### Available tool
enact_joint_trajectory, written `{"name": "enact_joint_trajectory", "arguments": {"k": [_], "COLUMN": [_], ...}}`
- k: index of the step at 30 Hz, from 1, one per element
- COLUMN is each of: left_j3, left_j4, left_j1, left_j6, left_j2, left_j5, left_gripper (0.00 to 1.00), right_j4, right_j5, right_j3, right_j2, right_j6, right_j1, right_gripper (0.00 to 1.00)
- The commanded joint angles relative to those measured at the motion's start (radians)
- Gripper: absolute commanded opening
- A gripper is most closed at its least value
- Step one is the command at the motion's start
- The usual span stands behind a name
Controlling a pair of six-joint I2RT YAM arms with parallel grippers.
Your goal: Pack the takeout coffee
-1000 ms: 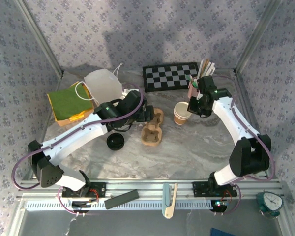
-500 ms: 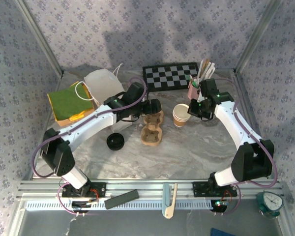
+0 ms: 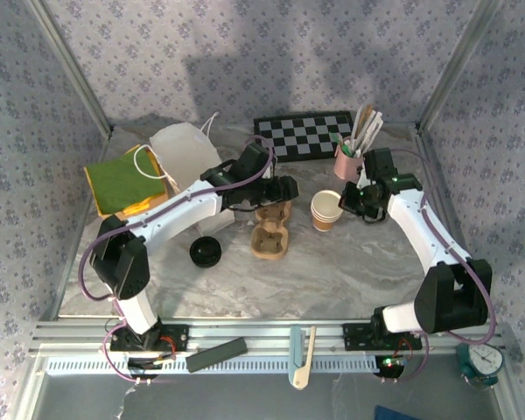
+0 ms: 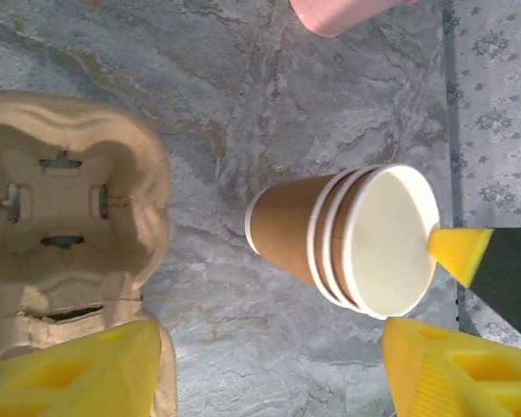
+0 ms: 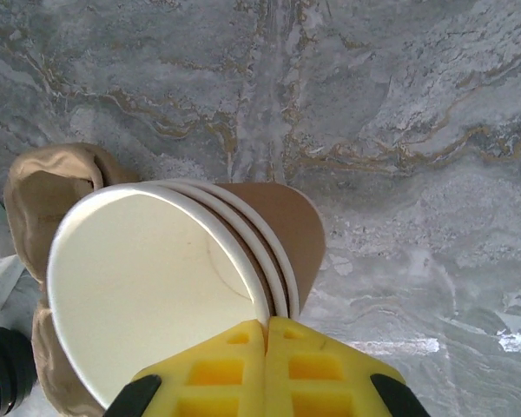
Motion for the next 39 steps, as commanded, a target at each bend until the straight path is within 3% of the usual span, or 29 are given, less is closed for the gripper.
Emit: {"name": "enact_joint_trajectory", "arguments": {"k": [1, 4, 10, 13, 39], "left_j3": [0.043, 0.038, 0.015, 0.011, -0.113], "left_j4": [0.035, 0.088, 0.244, 0.288, 0.516], "left_j1": [-0.003, -0.001, 0.011, 0.018, 0.03], "left_j6": [-0.006, -0.034, -0.134, -0.168, -0.316], "left_j2": [0.027, 0.046, 0.093, 0.118, 0.185], "left_j5": [0.041, 0.089, 0.193, 0.227, 0.353], "left_gripper": [0.6, 0.45, 0.04, 0.0, 0.0], "right_j4": [0.01, 0.015, 0.02, 0.025, 0.04], "right_j5": [-0.038, -0.024, -0.046, -0.051, -0.077], "right_j3": [0.008, 0.008, -0.002, -0.003, 0.001], "right_j2": [-0.013, -0.019, -0.004, -0.004, 0.013], "right_j6": [0.007, 0.009, 0.015, 0.018, 0.028], "right_j1": [-0.001, -0.005, -0.008, -0.008, -0.009], "right_gripper": [0.0, 0.0, 0.0, 0.0, 0.0]}}
